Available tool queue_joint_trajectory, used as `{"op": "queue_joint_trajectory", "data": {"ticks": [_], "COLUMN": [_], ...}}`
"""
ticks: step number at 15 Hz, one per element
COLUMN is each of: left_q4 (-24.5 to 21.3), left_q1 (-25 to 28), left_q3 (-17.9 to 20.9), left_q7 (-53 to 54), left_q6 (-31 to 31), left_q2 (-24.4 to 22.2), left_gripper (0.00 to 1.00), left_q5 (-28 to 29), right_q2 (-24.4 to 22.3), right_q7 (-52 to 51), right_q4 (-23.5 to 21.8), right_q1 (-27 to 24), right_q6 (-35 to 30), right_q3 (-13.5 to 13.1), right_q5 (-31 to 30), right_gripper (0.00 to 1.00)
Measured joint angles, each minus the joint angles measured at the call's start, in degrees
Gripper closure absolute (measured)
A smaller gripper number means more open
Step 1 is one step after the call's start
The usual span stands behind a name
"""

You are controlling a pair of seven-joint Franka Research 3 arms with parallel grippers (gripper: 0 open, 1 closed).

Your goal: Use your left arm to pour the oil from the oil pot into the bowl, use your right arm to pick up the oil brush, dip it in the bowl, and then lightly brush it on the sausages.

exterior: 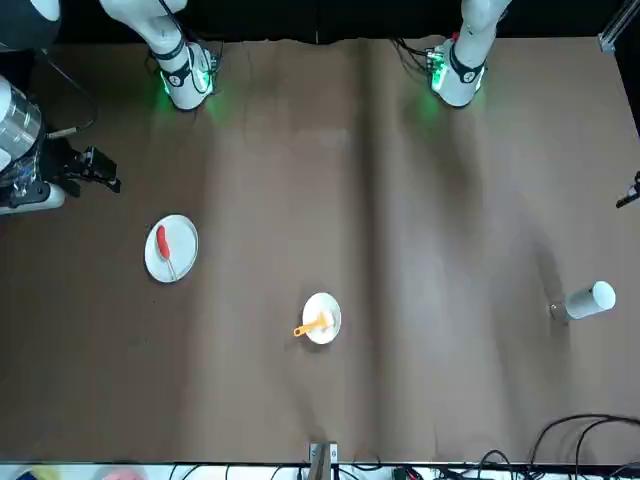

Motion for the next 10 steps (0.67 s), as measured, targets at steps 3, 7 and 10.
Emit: {"op": "queue_joint_trajectory", "data": {"ticks": [3, 7, 10], "left_q4": [0.05, 0.16, 0.23], "left_q1": [0.53, 2.43, 4.47], "left_q3": [-0.01, 0.02, 0.06], "left_q7": [9.82, 21.30, 29.41], "left_q6": [0.03, 0.29, 1.60], "left_q2": [2.98, 5.42, 7.95], "left_gripper": [0.00, 0.00, 0.00], "left_q5": [-3.29, -5.25, -7.43], "right_q2": [0.00, 0.00, 0.00], "right_q7": [0.00, 0.00, 0.00], "right_q4": [0.00, 0.00, 0.01], "right_q1": [0.00, 0.00, 0.01], "right_q6": [0.01, 0.01, 0.01], "right_q3": [0.00, 0.00, 0.01], "right_q5": [0.00, 0.00, 0.00], "right_gripper": [0.00, 0.00, 0.00]}}
